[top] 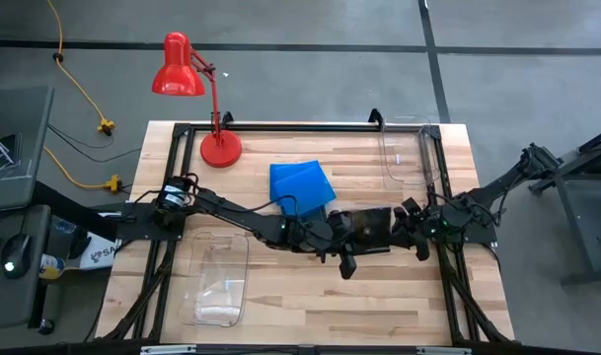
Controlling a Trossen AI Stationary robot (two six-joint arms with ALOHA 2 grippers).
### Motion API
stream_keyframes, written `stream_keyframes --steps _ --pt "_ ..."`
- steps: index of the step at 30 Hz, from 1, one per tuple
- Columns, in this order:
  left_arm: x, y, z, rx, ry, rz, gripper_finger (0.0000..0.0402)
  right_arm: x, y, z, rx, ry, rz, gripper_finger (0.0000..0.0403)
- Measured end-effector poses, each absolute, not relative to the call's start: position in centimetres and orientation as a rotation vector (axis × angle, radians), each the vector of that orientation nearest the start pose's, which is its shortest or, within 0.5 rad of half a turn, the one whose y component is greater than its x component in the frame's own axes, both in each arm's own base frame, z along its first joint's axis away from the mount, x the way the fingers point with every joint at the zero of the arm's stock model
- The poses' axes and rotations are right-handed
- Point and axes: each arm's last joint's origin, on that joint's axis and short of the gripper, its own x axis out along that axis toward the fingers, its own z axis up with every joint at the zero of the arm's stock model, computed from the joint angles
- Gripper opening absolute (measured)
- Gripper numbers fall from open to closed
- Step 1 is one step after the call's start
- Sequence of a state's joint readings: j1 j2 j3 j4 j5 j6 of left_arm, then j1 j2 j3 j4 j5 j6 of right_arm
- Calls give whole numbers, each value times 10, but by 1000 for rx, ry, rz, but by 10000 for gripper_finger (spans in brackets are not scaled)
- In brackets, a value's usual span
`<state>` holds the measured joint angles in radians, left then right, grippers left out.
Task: Pick & place jewel cases by type
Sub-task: Put the black cd case into the bottom transparent bin
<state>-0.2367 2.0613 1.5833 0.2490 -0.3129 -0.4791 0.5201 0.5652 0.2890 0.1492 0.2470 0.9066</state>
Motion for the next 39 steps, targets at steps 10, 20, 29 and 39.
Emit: stream_keyframes --steps 10,20,29,39 --pt "472 -102 260 -413 168 131 83 117 58 239 765 132 238 43" --pt "475 -97 269 -381 81 85 64 103 50 277 654 148 233 44" --pt "476 -96 264 -350 85 76 68 81 36 328 574 142 182 44" --pt "479 -83 280 -374 -64 42 70 53 16 366 516 141 31 43"
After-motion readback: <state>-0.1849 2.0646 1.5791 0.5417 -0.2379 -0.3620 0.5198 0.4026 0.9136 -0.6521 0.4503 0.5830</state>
